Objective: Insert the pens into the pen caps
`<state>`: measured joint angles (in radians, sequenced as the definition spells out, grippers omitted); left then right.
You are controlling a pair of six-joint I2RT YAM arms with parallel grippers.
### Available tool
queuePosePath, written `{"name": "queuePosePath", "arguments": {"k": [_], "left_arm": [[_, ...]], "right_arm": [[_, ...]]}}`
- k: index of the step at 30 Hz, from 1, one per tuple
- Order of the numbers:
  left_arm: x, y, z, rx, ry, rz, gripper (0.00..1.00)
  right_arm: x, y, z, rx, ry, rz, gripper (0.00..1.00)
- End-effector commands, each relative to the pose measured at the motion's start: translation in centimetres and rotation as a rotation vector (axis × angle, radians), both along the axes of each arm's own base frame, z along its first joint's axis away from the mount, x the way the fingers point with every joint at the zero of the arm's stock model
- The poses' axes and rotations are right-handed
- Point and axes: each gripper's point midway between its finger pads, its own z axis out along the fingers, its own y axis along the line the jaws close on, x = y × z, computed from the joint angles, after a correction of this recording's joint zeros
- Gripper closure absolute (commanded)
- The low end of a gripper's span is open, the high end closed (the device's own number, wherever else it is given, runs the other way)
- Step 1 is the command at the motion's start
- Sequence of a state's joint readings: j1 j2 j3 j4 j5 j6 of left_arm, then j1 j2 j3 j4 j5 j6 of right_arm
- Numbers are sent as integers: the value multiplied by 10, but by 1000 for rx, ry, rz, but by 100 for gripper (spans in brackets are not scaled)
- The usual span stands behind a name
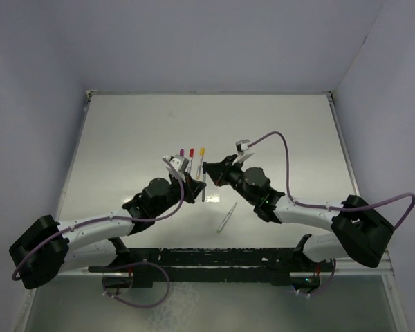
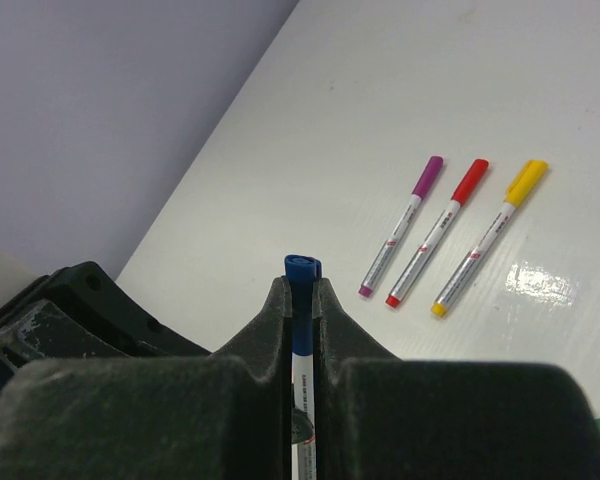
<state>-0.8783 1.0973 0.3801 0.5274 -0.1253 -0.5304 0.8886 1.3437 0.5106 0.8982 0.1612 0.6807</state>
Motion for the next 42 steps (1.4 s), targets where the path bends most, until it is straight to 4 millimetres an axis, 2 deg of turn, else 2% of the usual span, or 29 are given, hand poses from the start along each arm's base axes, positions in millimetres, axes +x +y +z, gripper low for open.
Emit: {"name": "queuePosePath", "arguments": {"k": [1, 3, 5, 10, 13, 16, 19, 22, 25, 29, 34, 42], "left_arm": [[31, -1, 124, -285, -229, 98, 100], [31, -4, 107, -252, -178, 91, 100], [30, -7, 88, -222, -125, 81, 100], [28, -18, 34, -118, 11, 50, 100], [29, -21, 9, -73, 63, 52, 100], [34, -21, -7, -34, 93, 73, 100], [45, -20, -13, 17, 100, 112, 100], [59, -25, -15, 90, 105, 127, 100], [72, -32, -21, 139, 129, 119, 100], [90, -32, -40, 205, 193, 128, 100], [111, -26, -71, 296, 284, 160, 100], [136, -30, -100, 374, 358, 167, 98]], "right_arm": [[-29, 6, -44, -212, 114, 91, 100], [-21, 8, -23, -213, 65, 75, 91], [-7, 5, 8, -214, -7, 13, 79], [18, -20, 70, -249, -147, -153, 56], [20, -37, 99, -254, -203, -215, 52], [18, -56, 114, -253, -214, -271, 48], [15, -79, 113, -261, -186, -345, 44], [13, -102, 102, -285, -143, -424, 42], [10, -114, 86, -313, -97, -459, 42], [4, -130, 65, -344, -32, -502, 43], [-1, -142, 53, -337, -4, -527, 43], [-6, -151, 37, -355, 32, -547, 42]]}}
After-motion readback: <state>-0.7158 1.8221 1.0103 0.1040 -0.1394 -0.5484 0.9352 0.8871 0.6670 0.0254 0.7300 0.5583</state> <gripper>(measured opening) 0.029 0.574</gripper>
